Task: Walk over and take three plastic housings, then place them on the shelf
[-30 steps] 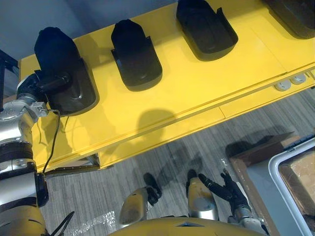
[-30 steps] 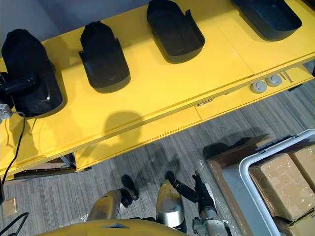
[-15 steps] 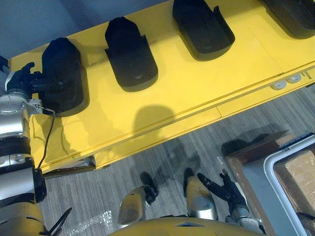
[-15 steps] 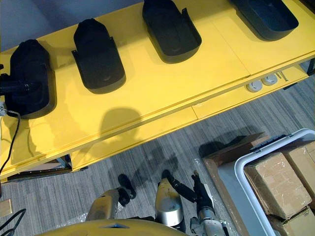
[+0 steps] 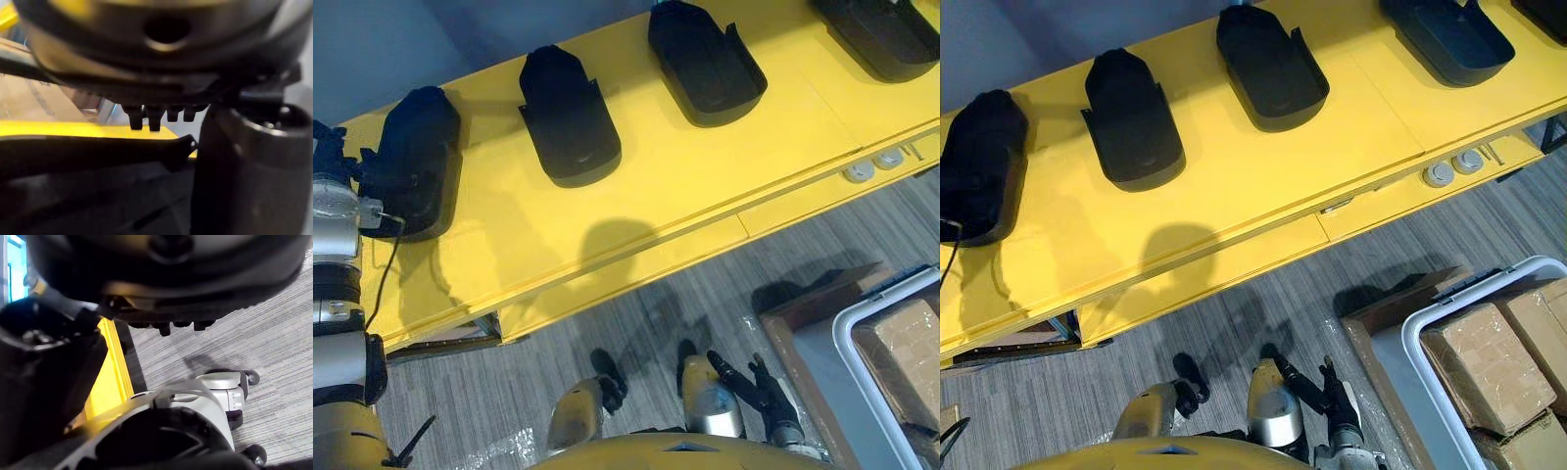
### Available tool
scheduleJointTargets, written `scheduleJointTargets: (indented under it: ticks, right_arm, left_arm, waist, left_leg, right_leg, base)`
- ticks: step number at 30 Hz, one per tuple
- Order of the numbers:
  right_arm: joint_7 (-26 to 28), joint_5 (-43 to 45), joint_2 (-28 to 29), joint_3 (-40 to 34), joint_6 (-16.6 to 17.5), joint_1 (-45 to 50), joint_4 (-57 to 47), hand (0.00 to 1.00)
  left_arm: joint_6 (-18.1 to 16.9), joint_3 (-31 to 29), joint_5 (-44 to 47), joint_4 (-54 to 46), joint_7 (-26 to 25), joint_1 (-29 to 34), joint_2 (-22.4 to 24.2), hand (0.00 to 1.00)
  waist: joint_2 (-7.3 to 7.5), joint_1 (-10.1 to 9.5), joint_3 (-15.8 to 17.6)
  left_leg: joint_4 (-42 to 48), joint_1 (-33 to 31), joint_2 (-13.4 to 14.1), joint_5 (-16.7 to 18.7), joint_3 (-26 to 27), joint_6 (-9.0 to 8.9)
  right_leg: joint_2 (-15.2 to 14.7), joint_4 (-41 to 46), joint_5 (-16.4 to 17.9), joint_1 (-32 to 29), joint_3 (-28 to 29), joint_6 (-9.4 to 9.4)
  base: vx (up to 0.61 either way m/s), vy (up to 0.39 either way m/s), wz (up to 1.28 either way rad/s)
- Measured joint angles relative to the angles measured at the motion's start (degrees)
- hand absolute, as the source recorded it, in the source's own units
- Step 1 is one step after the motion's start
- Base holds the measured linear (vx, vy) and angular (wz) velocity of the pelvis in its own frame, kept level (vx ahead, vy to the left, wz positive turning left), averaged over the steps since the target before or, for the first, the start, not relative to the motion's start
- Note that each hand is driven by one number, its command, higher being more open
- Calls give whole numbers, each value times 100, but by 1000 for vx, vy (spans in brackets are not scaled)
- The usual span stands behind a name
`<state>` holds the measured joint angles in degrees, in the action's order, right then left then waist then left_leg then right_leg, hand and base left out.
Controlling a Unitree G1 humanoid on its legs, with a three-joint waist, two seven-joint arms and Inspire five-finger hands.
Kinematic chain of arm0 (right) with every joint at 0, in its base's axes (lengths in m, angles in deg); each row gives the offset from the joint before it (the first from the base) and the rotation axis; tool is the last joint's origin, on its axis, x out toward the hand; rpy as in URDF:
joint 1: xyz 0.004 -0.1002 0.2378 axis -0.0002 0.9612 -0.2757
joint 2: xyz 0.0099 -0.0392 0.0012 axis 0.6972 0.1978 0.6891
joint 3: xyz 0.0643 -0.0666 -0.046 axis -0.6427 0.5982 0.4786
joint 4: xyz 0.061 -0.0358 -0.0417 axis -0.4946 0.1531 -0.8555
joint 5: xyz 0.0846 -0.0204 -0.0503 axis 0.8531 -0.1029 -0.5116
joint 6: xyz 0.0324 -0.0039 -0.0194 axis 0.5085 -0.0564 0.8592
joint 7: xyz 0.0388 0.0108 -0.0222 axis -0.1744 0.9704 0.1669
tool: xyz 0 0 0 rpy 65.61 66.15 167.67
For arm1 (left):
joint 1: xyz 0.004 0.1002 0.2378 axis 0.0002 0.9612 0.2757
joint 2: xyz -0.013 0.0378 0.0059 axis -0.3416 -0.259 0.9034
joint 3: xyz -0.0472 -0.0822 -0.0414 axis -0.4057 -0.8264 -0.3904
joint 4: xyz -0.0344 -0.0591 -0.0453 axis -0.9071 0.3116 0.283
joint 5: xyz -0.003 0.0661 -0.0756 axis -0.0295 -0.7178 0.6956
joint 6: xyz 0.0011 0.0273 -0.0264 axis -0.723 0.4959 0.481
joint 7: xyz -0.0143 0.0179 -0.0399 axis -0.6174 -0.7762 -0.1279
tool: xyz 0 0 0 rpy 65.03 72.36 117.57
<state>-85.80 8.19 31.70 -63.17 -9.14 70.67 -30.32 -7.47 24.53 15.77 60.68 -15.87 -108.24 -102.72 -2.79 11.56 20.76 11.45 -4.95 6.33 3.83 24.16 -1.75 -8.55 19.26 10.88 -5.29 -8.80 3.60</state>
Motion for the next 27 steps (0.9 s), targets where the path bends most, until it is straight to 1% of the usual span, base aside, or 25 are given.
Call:
scheduleJointTargets:
  ticks: [3, 6, 8, 9, 11, 12, 13, 14, 15, 16, 19, 21, 22, 24, 25, 26, 27]
  right_arm:
    - [-5, -27, 67, -114, -1, -28, 156, 100]
    - [-18, -64, 186, -238, -9, -87, 433, 100]
    - [-34, -182, 260, -341, -17, -89, 586, 100]
    - [-69, -226, 274, -355, -20, -92, 682, 100]
    - [-96, -232, 318, -408, -19, -93, 746, 100]
    - [-113, -243, 361, -457, -8, -104, 766, 100]
    - [-125, -313, 405, -492, -2, -107, 821, 100]
    - [-126, -367, 413, -506, 3, -111, 851, 100]
    - [-142, -428, 414, -560, 11, -122, 912, 100]
    - [-213, -428, 419, -591, 19, -121, 938, 100]
    - [-316, -429, 434, -690, 24, -124, 1047, 100]
    - [-492, -421, 459, -817, 63, -126, 1127, 100]
    - [-625, -396, 490, -913, 96, -114, 1144, 100]
    - [-729, -390, 508, -964, 165, -107, 1144, 100]
    - [-818, -377, 546, -1030, 221, -121, 1139, 100]
    - [-839, -365, 556, -1037, 238, -120, 1139, 100]
    - [-892, -305, 606, -1056, 279, -112, 1139, 100]
  left_arm:
    - [-6, 177, -73, -116, -4, -1, -147, 100]
    - [-43, 323, -152, -635, 182, 0, -413, 100]
    - [-177, 369, -50, -1088, 345, 1, -488, 100]
    - [-285, 370, 167, -1415, 481, 2, -489, 100]
    - [-442, 436, 361, -1875, 668, 20, -488, 100]
    - [-539, 461, 503, -2078, 729, 24, -488, 100]
    - [-669, 468, 824, -2378, 858, 65, -487, 100]
    - [-702, 471, 920, -2495, 895, 87, -487, 100]
    - [-845, 470, 1053, -2684, 934, 178, -487, 100]
    - [-969, 470, 1252, -2862, 944, 268, -482, 100]
    - [-1189, 441, 1771, -3243, 958, 408, -454, 100]
    - [-1343, 284, 2186, -3755, 951, 625, -307, 100]
    - [-1539, 46, 2358, -4152, 874, 924, -20, 100]
    - [-1710, -150, 2359, -4446, 700, 1259, 263, 100]
    - [-1926, -372, 2239, -4600, 339, 1603, 640, 100]
    - [-1957, -427, 2211, -4627, 260, 1680, 733, 100]
    - [-2072, -665, 1958, -4678, -92, 1988, 1111, 100]
  waist:
    - [3, -37, -31]
    - [15, -87, -175]
    - [7, -121, -338]
    - [8, -139, -473]
    - [20, -171, -601]
    - [16, -183, -640]
    - [9, -201, -763]
    - [1, -207, -813]
    - [-26, -215, -906]
    - [-38, -213, -931]
    - [-65, -220, -1083]
    - [-113, -254, -1198]
    - [-111, -304, -1279]
    - [-99, -321, -1395]
    - [-94, -343, -1449]
    - [-91, -351, -1457]
    - [-76, -360, -1518]
  left_leg:
    - [-168, 147, -63, -64, -51, 4]
    - [-347, 231, -125, -122, -123, 30]
    - [-409, 262, -168, -128, -178, 39]
    - [-462, 290, -184, -130, -214, 41]
    - [-497, 380, -187, -130, -254, 42]
    - [-525, 425, -193, -130, -264, 42]
    - [-586, 461, -205, -130, -262, 41]
    - [-596, 463, -206, -130, -262, 41]
    - [-631, 486, -209, -133, -257, 39]
    - [-696, 585, -228, -146, -247, 35]
    - [-858, 644, -271, -212, -244, 29]
    - [-1027, 666, -286, -307, -243, 45]
    - [-1181, 749, -327, -381, -220, 46]
    - [-1292, 763, -364, -444, -216, 57]
    - [-1407, 815, -383, -513, -218, 53]
    - [-1435, 829, -385, -532, -217, 57]
    - [-1560, 859, -392, -600, -229, 47]
  right_leg:
    - [65, -249, -83, 225, -63, -1]
    - [70, -492, -156, 395, -154, -4]
    - [63, -650, -194, 512, -193, 27]
    - [64, -759, -221, 586, -197, 20]
    - [64, -881, -254, 742, -188, 18]
    - [67, -930, -274, 802, -183, 19]
    - [73, -1007, -287, 852, -181, 24]
    - [77, -1050, -305, 870, -181, 17]
    - [84, -1103, -331, 899, -180, 21]
    - [82, -1157, -344, 990, -173, 29]
    - [76, -1261, -389, 1036, -169, 43]
    - [79, -1361, -491, 1034, -168, 16]
    - [79, -1393, -502, 1049, -145, 33]
    - [77, -1457, -515, 1050, -135, 55]
    - [74, -1466, -524, 1055, -135, 67]
    - [73, -1465, -524, 1059, -135, 67]
    - [76, -1470, -524, 1062, -146, 68]
  base:
    - [29, -13, 10]
    - [44, 2, 14]
    - [66, 19, 16]
    - [83, 24, 16]
    - [73, 20, 13]
    - [38, 17, 7]
    - [33, 12, 4]
    - [31, 7, 0]
    - [35, 7, -4]
    - [23, 11, -4]
    - [0, 0, 0]
    - [-5, 43, 0]
    - [-13, 40, -5]
    - [-9, 12, -3]
    - [0, 0, 0]
    - [-42, 19, 3]
    - [-50, 7, 9]
